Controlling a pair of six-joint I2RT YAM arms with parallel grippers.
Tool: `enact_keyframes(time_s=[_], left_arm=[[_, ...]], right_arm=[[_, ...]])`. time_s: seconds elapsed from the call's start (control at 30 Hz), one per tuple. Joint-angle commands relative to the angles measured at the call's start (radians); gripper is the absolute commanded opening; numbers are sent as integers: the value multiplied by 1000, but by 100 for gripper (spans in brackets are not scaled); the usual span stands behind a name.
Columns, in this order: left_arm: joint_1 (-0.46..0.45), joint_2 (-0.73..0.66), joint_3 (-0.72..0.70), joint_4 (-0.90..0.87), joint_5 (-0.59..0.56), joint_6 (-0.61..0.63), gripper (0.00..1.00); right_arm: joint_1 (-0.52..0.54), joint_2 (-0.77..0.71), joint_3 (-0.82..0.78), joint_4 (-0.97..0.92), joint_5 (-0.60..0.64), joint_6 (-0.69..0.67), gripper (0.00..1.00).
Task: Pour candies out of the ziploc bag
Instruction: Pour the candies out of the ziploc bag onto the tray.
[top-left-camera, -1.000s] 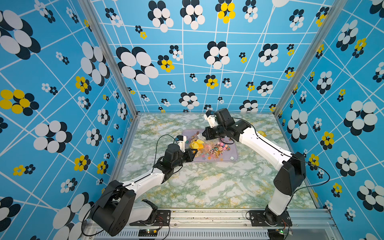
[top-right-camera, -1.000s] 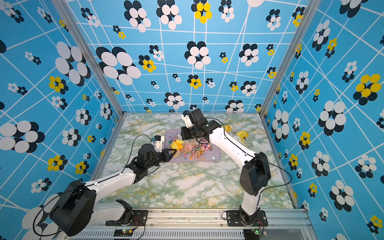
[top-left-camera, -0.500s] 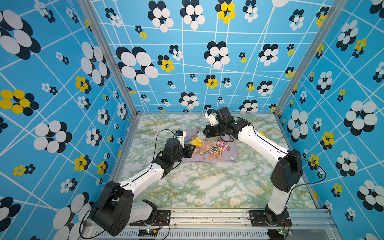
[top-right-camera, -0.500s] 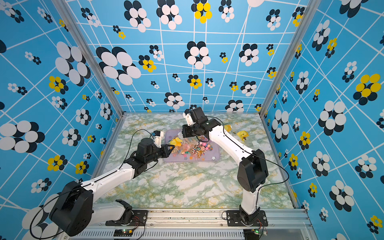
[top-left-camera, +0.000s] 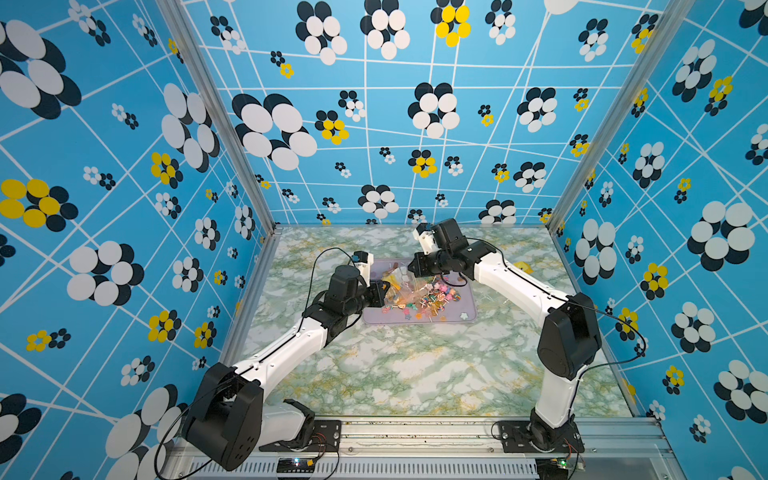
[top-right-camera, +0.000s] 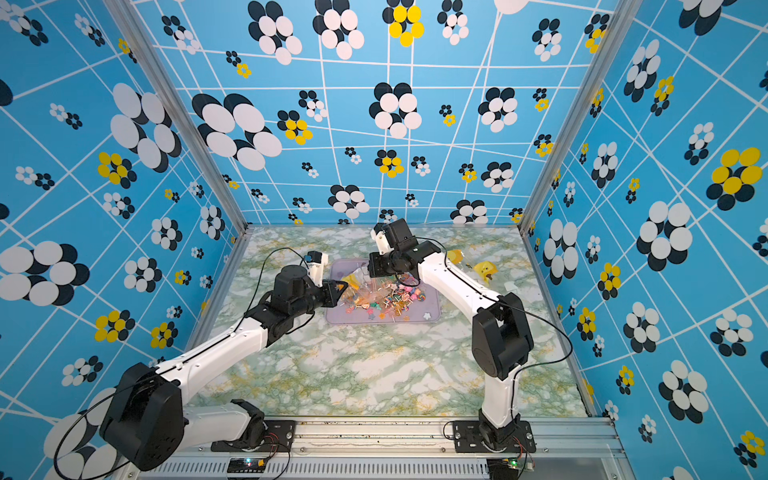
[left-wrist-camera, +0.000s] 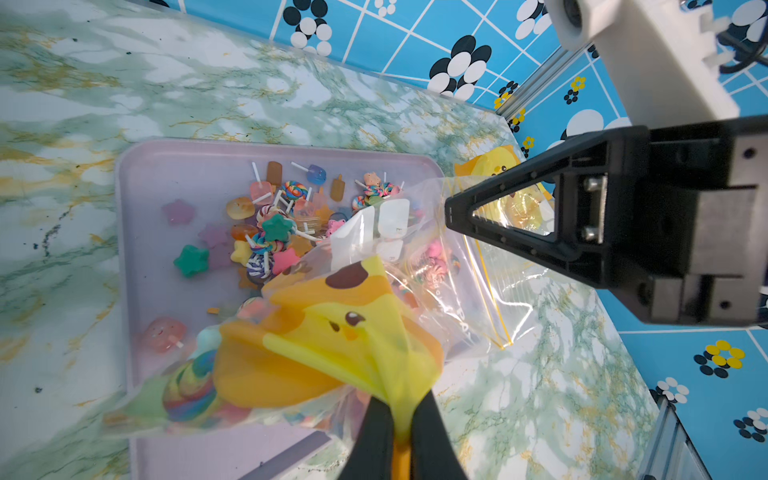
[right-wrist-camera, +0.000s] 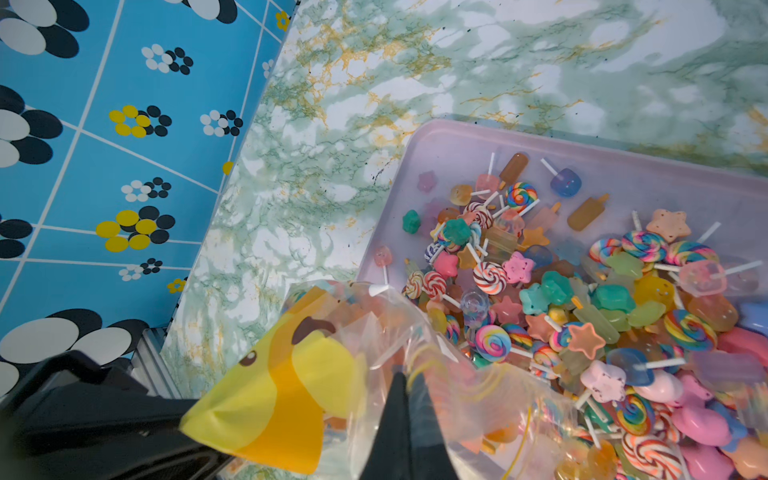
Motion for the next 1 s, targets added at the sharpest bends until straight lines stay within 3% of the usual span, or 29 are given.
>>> enact_keyframes(time_s=[0.0, 0.97], left_arm=[[8, 6, 59, 24, -22, 48, 1], [0, 75, 245, -126, -86, 187, 1]], right_arm=[[-17, 11, -24, 42, -22, 15, 0], [-47, 103, 41, 74, -77, 36, 0]])
